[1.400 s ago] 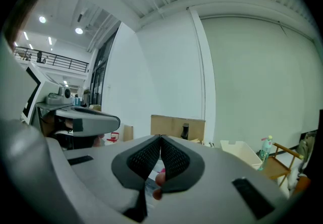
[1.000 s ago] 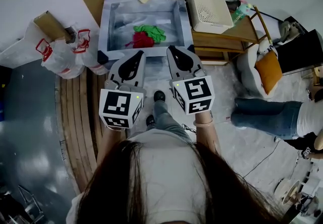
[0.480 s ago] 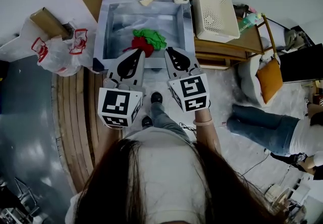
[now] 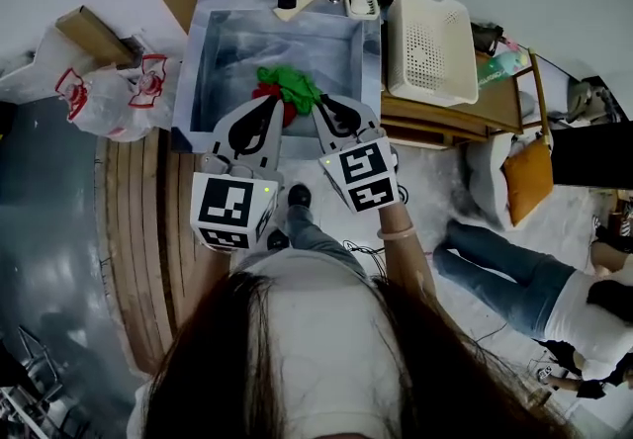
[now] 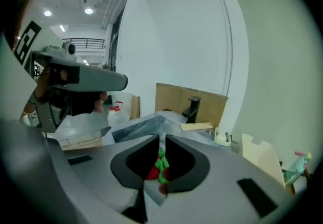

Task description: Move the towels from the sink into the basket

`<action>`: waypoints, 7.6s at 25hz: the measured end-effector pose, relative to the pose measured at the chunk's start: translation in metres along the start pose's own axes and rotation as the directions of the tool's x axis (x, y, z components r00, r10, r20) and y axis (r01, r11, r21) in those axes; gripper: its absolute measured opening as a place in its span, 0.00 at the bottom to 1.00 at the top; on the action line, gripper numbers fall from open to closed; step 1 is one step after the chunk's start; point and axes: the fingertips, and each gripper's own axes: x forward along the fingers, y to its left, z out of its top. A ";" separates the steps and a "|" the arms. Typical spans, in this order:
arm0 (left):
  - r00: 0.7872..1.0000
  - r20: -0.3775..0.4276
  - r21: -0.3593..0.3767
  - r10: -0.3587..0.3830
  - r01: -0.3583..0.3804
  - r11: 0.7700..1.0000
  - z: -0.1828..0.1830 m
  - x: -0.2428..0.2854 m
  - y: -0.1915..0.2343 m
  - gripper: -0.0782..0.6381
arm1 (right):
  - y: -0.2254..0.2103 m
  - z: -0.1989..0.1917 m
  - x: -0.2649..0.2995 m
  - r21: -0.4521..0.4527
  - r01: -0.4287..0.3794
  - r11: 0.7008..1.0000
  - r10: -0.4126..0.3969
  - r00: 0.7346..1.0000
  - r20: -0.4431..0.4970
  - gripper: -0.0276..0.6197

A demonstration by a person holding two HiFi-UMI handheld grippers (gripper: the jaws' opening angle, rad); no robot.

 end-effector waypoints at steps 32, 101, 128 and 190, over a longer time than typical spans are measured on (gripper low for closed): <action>0.997 -0.071 -0.064 0.012 -0.016 0.998 -0.031 0.092 0.099 0.12 | -0.024 -0.114 0.142 -0.181 -0.192 0.964 0.098 0.897 -0.431 0.34; 0.970 -0.050 -0.074 -0.237 0.233 0.970 -0.022 0.128 0.099 0.12 | -0.061 -0.077 0.114 0.197 0.159 0.968 -0.101 0.956 -0.274 0.26; 0.950 0.016 0.022 -0.312 0.312 0.950 0.029 0.144 -0.025 0.12 | -0.126 -0.023 -0.012 0.265 0.223 0.938 -0.237 0.971 0.021 0.26; 0.956 0.020 -0.017 -0.294 0.295 0.955 0.039 0.232 -0.160 0.12 | -0.361 -0.140 -0.040 0.002 0.252 0.968 -0.250 0.960 -0.125 0.26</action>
